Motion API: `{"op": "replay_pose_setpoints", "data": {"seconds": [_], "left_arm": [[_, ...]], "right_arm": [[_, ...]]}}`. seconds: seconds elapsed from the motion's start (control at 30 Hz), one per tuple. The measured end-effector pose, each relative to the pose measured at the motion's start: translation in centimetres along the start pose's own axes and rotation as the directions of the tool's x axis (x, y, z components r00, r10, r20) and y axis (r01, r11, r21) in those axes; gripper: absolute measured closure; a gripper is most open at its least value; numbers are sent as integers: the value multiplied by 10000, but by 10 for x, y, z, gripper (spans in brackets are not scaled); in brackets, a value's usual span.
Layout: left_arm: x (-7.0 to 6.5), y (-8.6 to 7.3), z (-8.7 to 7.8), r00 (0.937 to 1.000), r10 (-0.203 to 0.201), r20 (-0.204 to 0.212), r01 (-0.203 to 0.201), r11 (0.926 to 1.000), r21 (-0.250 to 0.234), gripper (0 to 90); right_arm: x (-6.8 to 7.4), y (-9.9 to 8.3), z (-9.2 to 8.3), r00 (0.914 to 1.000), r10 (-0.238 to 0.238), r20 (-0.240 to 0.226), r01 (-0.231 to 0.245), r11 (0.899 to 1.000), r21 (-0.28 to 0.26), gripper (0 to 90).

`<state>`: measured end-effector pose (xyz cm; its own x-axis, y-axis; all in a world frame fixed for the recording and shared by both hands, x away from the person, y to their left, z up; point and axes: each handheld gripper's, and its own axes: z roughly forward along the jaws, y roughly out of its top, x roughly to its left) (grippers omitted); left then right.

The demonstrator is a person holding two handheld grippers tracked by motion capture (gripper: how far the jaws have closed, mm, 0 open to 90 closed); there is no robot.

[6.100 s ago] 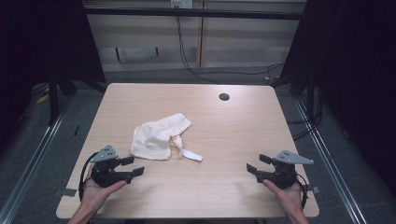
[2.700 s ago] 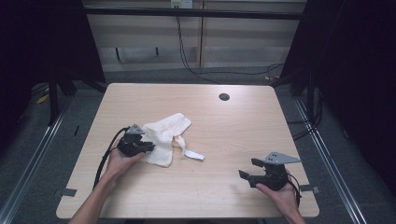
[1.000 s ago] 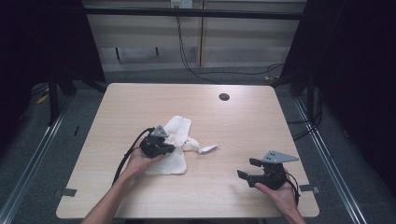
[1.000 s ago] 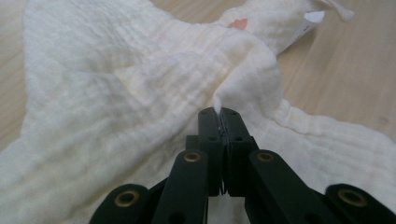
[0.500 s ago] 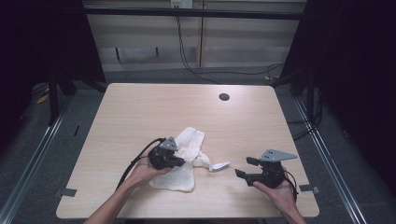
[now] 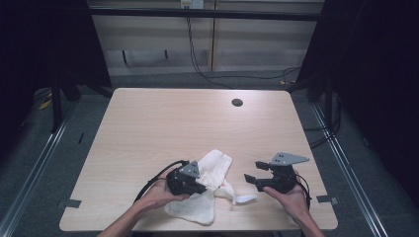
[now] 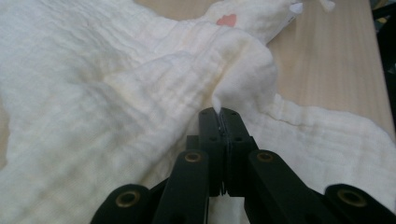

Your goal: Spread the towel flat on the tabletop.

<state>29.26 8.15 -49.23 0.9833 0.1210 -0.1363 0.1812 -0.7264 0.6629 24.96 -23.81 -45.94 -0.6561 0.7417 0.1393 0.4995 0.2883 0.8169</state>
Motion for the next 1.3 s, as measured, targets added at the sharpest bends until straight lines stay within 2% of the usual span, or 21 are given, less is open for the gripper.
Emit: {"op": "replay_pose_setpoints", "data": {"seconds": [0.03, 0.2, 0.27, 0.37, 0.4, 0.47, 0.5, 0.57, 0.6, 0.63, 0.67, 0.73, 0.77, 0.83, 0.87, 0.97, 1.0, 1.1, 1.2, 1.23, 1.3], "left_arm": [[-1, -1, 0, 9999, 49, 140, -50, 10000, 9, 890], [-4, -3, -2, 9998, 99, 171, -99, 9999, -47, 885], [-3, -4, -2, 9997, -185, 167, 187, 9997, -130, 861], [-3, -2, -5, 9996, -276, -16, 276, 9995, -170, 729], [-4, 0, -12, 9983, -508, -276, 496, 9978, -448, 675], [-9, 2, -24, 9969, -659, -421, 624, 9948, -808, 633], [-11, 3, -29, 9970, -604, -492, 568, 9959, -710, 602], [-21, 0, -37, 9957, -795, -466, 743, 9918, -1038, 597], [-26, -3, -40, 9964, -737, -417, 692, 9924, -1016, 611], [-32, -7, -41, 9963, -839, -166, 811, 9884, -1283, 635], [-38, -11, -41, 9967, -809, -57, 795, 9882, -1308, 678], [-47, -17, -38, 9974, -722, 50, 723, 9891, -1286, 699], [-52, -20, -34, 9966, -745, 353, 784, 9889, -1263, 701], [-60, -21, -27, 9983, -429, 392, 467, 9936, -1029, 707], [-63, -20, -23, 9979, -250, 596, 306, 9950, -955, 698], [-69, -17, -16, 9954, -92, 951, 164, 9970, -755, 690], [-71, -16, -14, 9947, -85, 1027, 173, 9963, -847, 688], [-76, -16, -10, 9937, 146, 1111, -76, 9980, -630, 641], [-77, -17, -6, 9932, 173, 1149, -103, 9980, -617, 590], [-76, -19, -1, 9944, 209, 1039, -172, 9992, -372, 576], [-75, -19, 1, 9939, 264, 1072, -212, 9985, -496, 571]], "right_arm": [[0, 0, 3, 9999, -46, -105, 46, 10000, 42, 372], [-2, 4, 15, 9990, -302, -343, 310, 9992, 239, 477], [-3, 6, 23, 9980, -456, -446, 473, 9981, 394, 532], [-7, 12, 35, 9961, -679, -558, 710, 9959, 559, 573], [-8, 14, 38, 9956, -706, -621, 742, 9956, 573, 594], [-11, 19, 44, 9942, -791, -729, 839, 9943, 657, 614], [-13, 22, 48, 9929, -880, -806, 938, 9930, 715, 631], [-14, 25, 55, 9914, -1002, -842, 1070, 9910, 808, 658], [-15, 25, 59, 9907, -976, -946, 1058, 9906, 864, 665], [-15, 25, 64, 9894, -931, -1113, 1042, 9896, 987, 672], [-16, 24, 69, 9892, -933, -1129, 1051, 9891, 1031, 678], [-16, 23, 78, 9886, -898, -1212, 1037, 9881, 1133, 691], [-16, 22, 82, 9885, -919, -1197, 1065, 9869, 1216, 687], [-16, 20, 87, 9883, -951, -1191, 1104, 9854, 1294, 682], [-16, 20, 88, 9882, -951, -1204, 1115, 9842, 1374, 681], [-17, 19, 88, 9887, -852, -1231, 1011, 9864, 1295, 672], [-17, 19, 88, 9885, -896, -1217, 1049, 9866, 1252, 669], [-18, 18, 86, 9897, -820, -1176, 966, 9876, 1237, 664], [-19, 18, 84, 9901, -844, -1123, 972, 9887, 1139, 654], [-20, 17, 83, 9899, -870, -1117, 994, 9889, 1106, 654], [-19, 17, 83, 9900, -861, -1113, 986, 9888, 1120, 650]]}}
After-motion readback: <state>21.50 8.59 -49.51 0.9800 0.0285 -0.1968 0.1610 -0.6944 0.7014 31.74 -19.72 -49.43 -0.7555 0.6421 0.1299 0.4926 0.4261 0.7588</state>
